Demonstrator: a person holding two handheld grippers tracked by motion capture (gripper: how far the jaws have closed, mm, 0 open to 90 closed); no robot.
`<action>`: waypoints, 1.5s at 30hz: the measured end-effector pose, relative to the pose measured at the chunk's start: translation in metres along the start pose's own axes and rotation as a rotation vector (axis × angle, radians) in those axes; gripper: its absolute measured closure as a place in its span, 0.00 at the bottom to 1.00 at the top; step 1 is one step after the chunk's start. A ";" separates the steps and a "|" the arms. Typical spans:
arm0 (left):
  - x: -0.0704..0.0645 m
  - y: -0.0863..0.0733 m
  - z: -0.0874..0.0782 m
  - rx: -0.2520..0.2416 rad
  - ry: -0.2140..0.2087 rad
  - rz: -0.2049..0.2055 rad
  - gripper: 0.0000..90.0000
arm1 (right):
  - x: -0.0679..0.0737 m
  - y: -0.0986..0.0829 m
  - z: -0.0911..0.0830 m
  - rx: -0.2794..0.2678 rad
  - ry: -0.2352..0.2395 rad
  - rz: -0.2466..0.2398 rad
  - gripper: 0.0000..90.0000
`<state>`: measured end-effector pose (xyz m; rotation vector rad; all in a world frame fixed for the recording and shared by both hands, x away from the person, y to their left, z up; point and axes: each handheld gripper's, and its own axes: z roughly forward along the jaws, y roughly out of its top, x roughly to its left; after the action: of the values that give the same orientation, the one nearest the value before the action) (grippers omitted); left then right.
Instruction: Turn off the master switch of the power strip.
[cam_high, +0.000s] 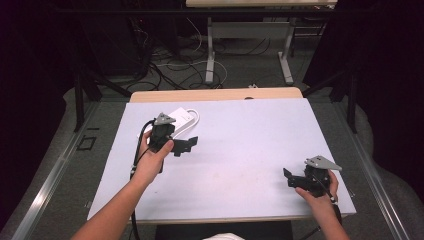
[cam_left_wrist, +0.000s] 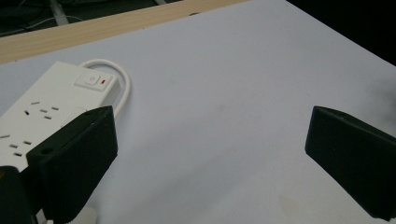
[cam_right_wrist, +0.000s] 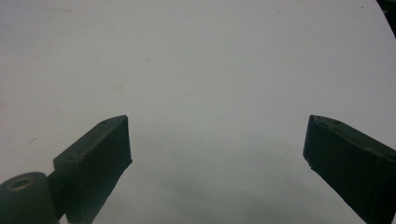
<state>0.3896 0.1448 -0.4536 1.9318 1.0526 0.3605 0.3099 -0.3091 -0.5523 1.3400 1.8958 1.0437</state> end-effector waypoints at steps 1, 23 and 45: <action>0.001 -0.002 -0.001 0.003 0.002 -0.001 0.03 | 0.000 0.000 0.000 0.001 -0.003 -0.002 0.08; 0.016 -0.049 -0.023 -0.013 0.047 -0.041 0.04 | 0.001 0.001 0.001 0.016 0.011 0.019 0.00; 0.027 -0.107 -0.028 -0.002 0.069 -0.112 0.05 | 0.002 0.000 0.003 0.017 0.016 0.023 0.00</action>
<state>0.3323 0.2088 -0.5287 1.8607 1.1991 0.3677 0.3114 -0.3067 -0.5539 1.3696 1.9091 1.0545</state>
